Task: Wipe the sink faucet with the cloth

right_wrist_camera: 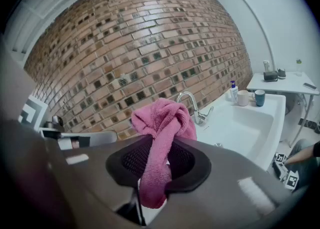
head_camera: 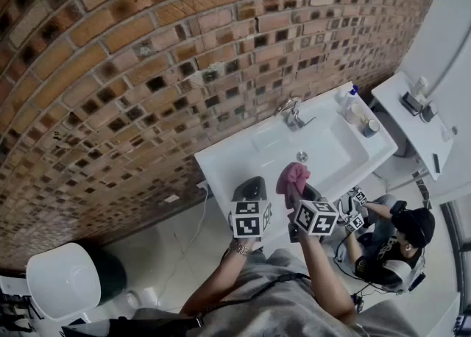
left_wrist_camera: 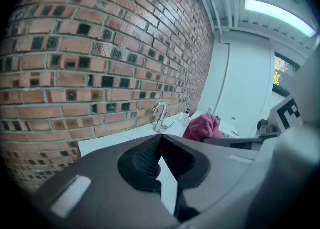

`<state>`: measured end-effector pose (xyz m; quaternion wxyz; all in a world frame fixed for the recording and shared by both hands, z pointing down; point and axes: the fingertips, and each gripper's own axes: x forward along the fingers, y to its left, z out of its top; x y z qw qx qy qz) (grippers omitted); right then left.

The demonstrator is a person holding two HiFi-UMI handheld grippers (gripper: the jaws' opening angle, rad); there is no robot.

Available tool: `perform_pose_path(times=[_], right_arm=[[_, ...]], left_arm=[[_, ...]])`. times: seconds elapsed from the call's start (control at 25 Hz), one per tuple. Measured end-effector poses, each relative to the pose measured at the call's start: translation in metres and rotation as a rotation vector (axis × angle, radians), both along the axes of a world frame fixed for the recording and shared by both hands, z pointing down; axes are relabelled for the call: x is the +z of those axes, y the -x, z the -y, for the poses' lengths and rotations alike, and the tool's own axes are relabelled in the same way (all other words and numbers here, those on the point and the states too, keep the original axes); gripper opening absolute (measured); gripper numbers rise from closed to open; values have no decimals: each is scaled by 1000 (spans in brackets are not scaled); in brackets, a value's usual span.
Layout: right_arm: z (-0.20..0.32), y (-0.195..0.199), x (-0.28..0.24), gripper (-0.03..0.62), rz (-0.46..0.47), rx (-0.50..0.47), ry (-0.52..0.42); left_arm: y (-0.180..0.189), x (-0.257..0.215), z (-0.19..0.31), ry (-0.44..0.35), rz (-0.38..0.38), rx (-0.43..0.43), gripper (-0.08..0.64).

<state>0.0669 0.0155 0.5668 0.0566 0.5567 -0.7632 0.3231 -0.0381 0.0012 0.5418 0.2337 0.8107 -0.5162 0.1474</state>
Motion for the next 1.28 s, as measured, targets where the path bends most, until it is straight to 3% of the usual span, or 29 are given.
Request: perform_pose_path(times=[0.16, 0.44, 0.64, 0.72, 0.84, 0.92, 1.08, 1.28], right_arm=[[55, -20, 5, 85, -40, 6, 13], [229, -67, -40, 86, -87, 38, -119], [311, -52, 2, 84, -182, -44, -41], [319, -40, 14, 84, -255, -57, -58], [312, -22, 13, 83, -391, -67, -177], [299, -3, 21, 80, -442, -149, -215], [268, 33, 90, 74, -458, -370, -64], [273, 15, 122, 74, -483, -401, 19]], left_arm=[[2, 12, 20, 33, -16, -26, 14], [41, 0, 64, 11, 40, -119, 14], [62, 0, 85, 16, 72, -177, 14], [66, 3, 89, 24, 82, -188, 14], [69, 9, 99, 38, 88, -200, 14], [69, 13, 108, 46, 90, -198, 14], [60, 22, 121, 67, 86, -176, 14], [45, 27, 122, 85, 79, -140, 14]])
